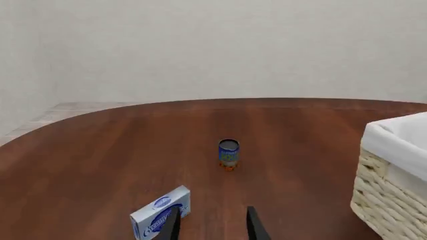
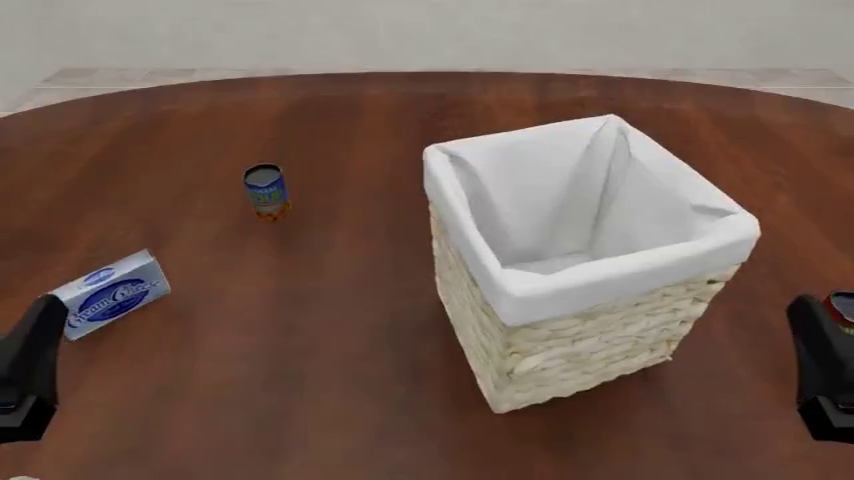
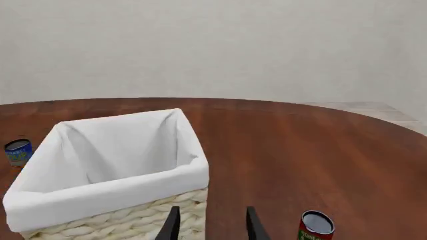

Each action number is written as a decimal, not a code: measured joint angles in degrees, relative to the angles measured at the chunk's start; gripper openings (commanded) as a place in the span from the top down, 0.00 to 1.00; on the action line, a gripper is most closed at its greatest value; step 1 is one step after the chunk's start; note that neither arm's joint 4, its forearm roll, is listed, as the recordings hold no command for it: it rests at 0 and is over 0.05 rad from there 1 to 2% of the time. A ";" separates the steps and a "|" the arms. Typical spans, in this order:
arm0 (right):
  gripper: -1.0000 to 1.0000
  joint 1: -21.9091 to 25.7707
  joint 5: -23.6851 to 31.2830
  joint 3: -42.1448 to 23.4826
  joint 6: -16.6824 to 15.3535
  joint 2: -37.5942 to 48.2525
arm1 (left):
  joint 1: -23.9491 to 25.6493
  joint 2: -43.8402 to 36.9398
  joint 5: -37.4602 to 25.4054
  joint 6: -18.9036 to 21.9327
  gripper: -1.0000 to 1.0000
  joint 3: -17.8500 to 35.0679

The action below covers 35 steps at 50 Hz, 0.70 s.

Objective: Pick up the tomato sauce, and put it in the basket.

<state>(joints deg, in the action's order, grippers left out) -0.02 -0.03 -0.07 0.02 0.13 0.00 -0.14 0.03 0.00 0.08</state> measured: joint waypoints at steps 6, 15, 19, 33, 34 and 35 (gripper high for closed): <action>0.00 -0.01 -0.11 -0.08 0.02 0.28 | 0.00 -0.13 0.03 0.00 0.00 0.07; 0.00 -0.01 -0.29 -0.13 0.00 0.61 | -0.01 -0.23 0.06 -0.01 0.00 0.13; 0.00 -0.03 -0.39 -0.13 -0.04 0.74 | -0.01 -0.25 0.06 0.00 0.00 0.14; 0.00 -1.49 -2.43 -0.67 -0.58 4.43 | 0.00 -0.29 0.07 0.00 0.00 0.16; 0.00 -1.74 -2.72 -0.77 -0.73 5.02 | 0.00 -0.29 0.07 0.00 0.00 0.16; 0.00 -2.09 -3.05 -0.91 -0.89 5.72 | 0.00 -0.29 0.07 0.00 0.00 0.16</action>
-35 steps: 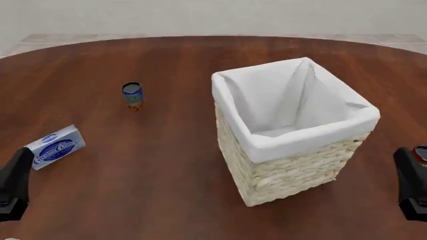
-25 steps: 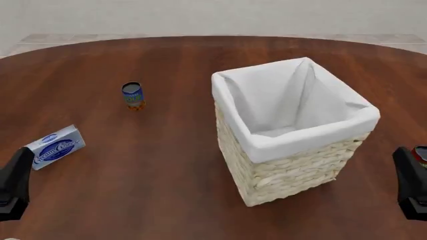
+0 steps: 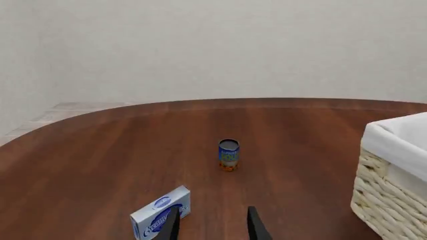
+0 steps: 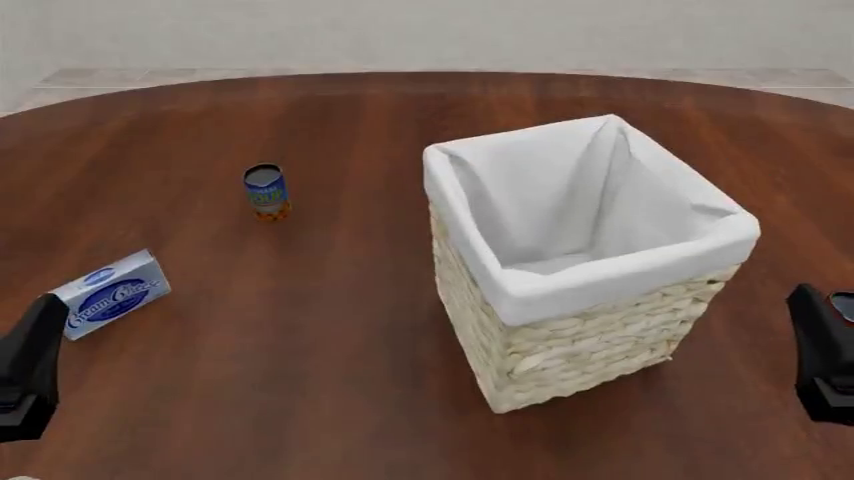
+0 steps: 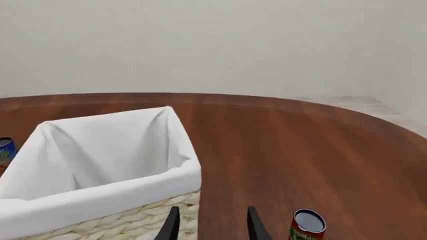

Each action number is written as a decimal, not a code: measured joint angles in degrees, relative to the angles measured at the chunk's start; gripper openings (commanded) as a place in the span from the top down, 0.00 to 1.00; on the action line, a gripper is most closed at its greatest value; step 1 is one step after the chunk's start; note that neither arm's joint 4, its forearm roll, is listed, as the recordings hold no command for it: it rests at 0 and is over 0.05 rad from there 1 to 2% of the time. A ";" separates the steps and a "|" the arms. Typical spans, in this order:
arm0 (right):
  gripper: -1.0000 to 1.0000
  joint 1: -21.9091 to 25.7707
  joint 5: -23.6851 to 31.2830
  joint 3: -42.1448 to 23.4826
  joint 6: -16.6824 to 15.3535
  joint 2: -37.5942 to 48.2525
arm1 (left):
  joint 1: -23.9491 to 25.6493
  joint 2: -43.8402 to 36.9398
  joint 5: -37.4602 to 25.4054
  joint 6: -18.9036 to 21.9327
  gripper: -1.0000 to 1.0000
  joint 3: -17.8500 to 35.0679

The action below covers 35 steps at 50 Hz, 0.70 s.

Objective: Pick up the tomato sauce, and put it in the basket.

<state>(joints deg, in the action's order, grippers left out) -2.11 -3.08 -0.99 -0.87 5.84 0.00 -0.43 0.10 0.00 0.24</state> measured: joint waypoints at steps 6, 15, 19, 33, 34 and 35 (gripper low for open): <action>0.00 -1.78 -1.60 -1.36 -0.21 4.26 | 0.00 0.00 0.00 0.00 0.00 0.00; 0.00 -4.17 -3.15 -4.10 -0.69 10.13 | 0.00 -0.01 0.00 0.00 0.00 0.00; 0.00 -5.37 -3.91 -5.11 -1.04 12.79 | 0.00 -0.01 0.00 -0.01 0.00 0.00; 0.00 -9.48 -7.50 -6.88 -2.01 21.08 | 0.00 -0.01 0.00 0.00 0.00 0.00; 0.00 -9.82 -7.90 -6.91 -2.05 21.75 | 0.00 -0.01 0.00 0.00 0.00 0.00; 0.00 -10.19 -8.33 -6.92 -2.14 22.44 | 0.00 -0.01 0.00 0.00 0.00 0.00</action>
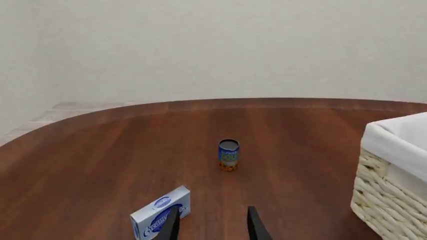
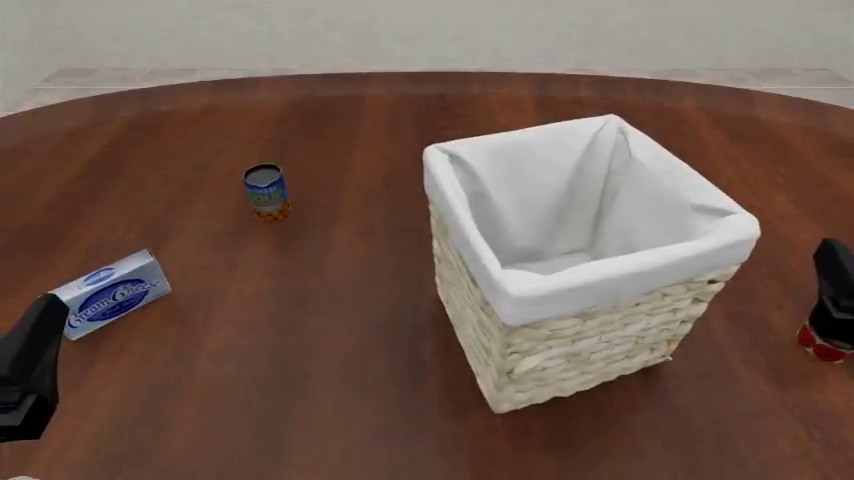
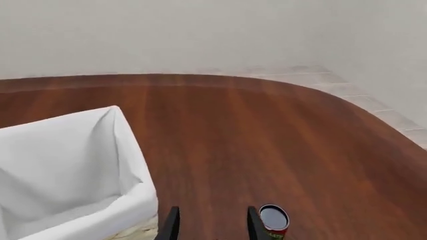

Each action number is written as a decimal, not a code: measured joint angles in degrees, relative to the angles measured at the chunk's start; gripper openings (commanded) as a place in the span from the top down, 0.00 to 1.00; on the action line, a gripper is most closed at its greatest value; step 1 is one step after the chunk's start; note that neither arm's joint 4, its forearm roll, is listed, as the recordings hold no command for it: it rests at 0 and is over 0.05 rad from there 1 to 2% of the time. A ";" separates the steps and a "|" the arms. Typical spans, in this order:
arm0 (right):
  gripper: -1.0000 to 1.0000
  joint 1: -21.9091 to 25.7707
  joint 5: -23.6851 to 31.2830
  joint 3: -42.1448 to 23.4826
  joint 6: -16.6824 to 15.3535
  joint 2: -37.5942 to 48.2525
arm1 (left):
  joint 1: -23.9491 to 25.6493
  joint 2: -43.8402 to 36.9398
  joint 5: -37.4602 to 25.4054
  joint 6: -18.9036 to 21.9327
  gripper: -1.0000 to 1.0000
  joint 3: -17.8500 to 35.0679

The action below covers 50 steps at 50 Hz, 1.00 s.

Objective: Pick up the tomato sauce, and put it in the basket.

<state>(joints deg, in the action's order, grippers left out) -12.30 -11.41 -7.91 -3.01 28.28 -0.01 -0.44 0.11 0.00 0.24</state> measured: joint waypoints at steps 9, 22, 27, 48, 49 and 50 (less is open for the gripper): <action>0.00 -3.95 -4.33 0.25 -0.58 6.01 | 0.00 0.00 0.00 0.00 0.00 0.00; 0.00 -9.12 -9.63 1.24 -1.73 12.46 | 0.00 0.00 0.00 0.00 0.00 0.00; 0.00 -10.57 -11.12 1.74 -2.17 14.07 | 0.00 0.00 0.00 0.00 0.00 0.00; 0.00 -12.30 -19.01 2.90 -1.33 23.35 | 0.00 0.00 0.00 0.00 0.00 0.00; 0.00 -12.35 -19.65 2.92 -1.23 24.09 | 0.00 0.00 0.00 0.00 0.00 0.00; 0.00 -12.42 -20.28 2.94 -1.14 24.82 | 0.00 0.00 0.00 0.00 0.00 0.00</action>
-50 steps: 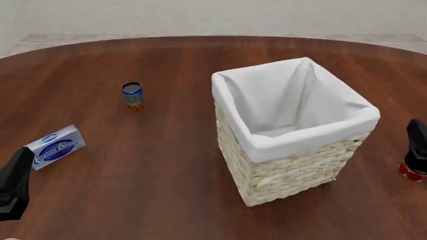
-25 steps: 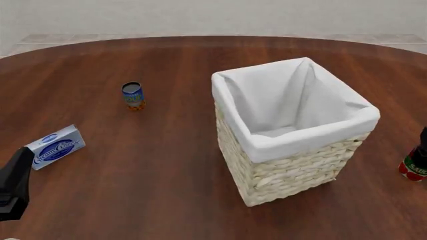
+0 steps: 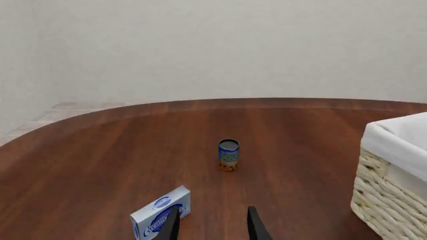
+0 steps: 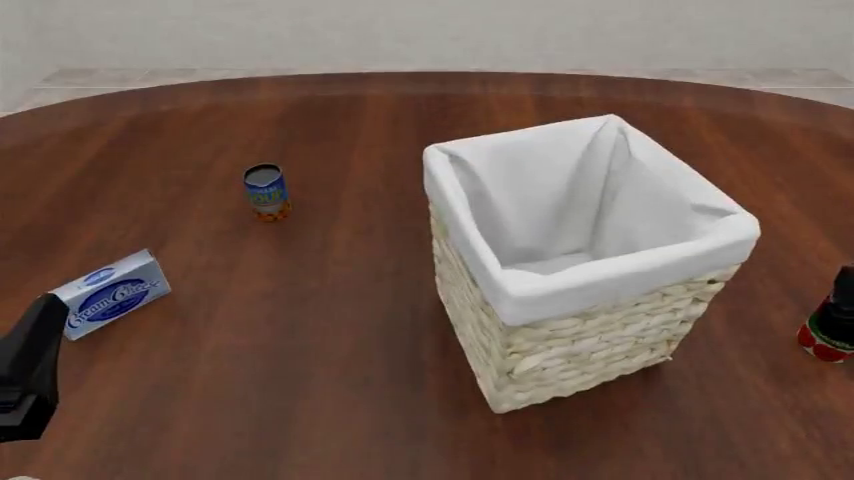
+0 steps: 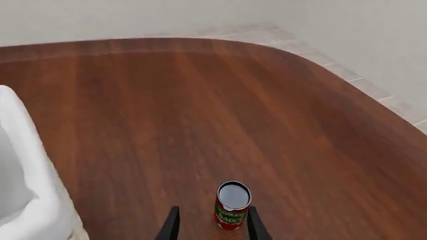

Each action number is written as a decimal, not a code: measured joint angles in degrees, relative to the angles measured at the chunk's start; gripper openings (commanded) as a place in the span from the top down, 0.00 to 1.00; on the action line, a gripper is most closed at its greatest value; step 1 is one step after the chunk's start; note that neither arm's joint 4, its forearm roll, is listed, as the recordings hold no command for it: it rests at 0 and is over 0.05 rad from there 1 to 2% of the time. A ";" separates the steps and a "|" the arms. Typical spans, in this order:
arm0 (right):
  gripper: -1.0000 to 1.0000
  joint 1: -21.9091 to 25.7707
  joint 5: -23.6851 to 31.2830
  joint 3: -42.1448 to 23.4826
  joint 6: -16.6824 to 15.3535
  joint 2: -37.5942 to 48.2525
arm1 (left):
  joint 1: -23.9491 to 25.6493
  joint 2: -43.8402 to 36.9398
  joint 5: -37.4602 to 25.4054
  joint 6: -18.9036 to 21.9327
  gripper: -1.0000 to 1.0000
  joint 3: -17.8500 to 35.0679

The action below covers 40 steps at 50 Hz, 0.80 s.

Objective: Pick up the tomato sauce, and put it in the basket.

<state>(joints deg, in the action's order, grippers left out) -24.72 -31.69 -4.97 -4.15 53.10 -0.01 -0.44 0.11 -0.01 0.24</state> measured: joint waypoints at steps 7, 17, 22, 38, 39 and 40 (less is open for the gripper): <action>0.00 -0.77 -4.92 0.24 0.46 5.35 | 0.00 0.00 0.00 0.00 0.00 0.00; 0.00 -2.06 -11.16 0.53 0.72 12.00 | 0.00 0.00 0.00 0.00 0.00 0.00; 0.00 -2.59 -13.32 0.46 0.76 14.46 | 0.00 0.00 0.00 0.00 0.00 0.00; 0.00 -3.15 -20.42 -0.80 0.97 23.59 | 0.00 0.00 0.00 0.00 0.00 0.00; 0.00 -3.18 -20.85 -0.94 0.99 24.19 | 0.00 0.00 0.00 0.00 0.00 0.00; 0.00 -3.22 -21.29 -1.09 1.01 24.83 | 0.00 0.00 0.00 0.00 0.00 0.00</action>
<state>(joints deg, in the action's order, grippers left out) -27.94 -52.98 -6.06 -3.14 77.93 0.00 -0.44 0.11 0.00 0.24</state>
